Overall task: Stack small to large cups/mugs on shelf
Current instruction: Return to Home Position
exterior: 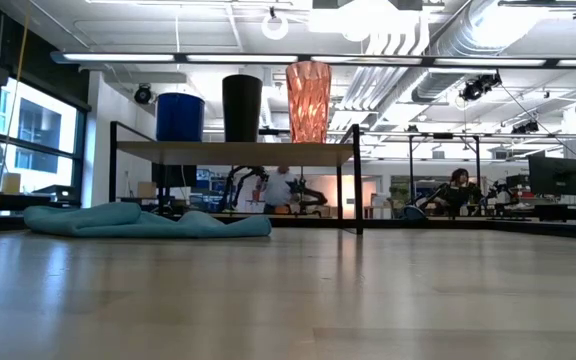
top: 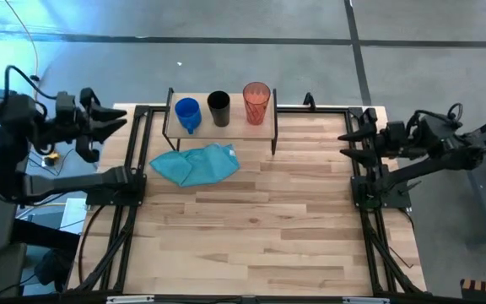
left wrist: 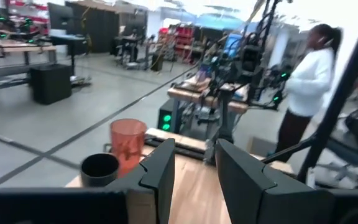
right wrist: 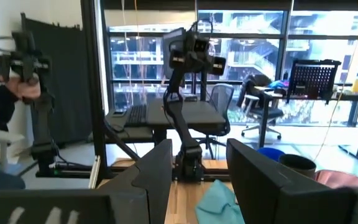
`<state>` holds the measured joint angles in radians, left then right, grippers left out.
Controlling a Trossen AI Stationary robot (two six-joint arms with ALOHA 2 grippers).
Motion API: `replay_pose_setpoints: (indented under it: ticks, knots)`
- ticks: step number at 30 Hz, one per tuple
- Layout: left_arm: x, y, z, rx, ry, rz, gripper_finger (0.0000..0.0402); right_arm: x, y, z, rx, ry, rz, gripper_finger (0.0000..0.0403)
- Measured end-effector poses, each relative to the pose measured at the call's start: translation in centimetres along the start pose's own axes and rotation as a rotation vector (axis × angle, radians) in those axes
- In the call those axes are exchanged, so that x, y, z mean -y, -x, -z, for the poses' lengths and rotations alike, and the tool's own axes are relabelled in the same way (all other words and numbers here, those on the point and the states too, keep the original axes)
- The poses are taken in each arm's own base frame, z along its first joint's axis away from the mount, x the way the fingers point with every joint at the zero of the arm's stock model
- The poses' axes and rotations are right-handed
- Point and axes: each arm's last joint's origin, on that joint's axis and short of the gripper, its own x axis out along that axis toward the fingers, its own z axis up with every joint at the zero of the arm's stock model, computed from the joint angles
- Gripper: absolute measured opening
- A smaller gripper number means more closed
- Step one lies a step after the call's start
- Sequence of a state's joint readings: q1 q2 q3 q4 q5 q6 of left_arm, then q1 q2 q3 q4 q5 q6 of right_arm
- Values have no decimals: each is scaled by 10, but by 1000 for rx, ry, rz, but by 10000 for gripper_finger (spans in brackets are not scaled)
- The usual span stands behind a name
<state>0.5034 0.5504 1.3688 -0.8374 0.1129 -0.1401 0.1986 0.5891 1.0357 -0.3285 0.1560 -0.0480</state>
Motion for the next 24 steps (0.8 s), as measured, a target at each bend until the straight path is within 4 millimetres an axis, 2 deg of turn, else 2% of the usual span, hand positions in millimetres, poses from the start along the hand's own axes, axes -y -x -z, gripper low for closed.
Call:
replay_pose_setpoints:
  ticks: [8,17,24]
  knots:
    - [-5,-15,40,34,25,92,106,-1,0,16,10,-78,0,144]
    - [-9,-35,66,-34,95,158,106,-1,-1,29,-70,-137,27,144]
    - [-9,-26,84,-3,75,193,106,0,-1,33,-108,-166,49,144]
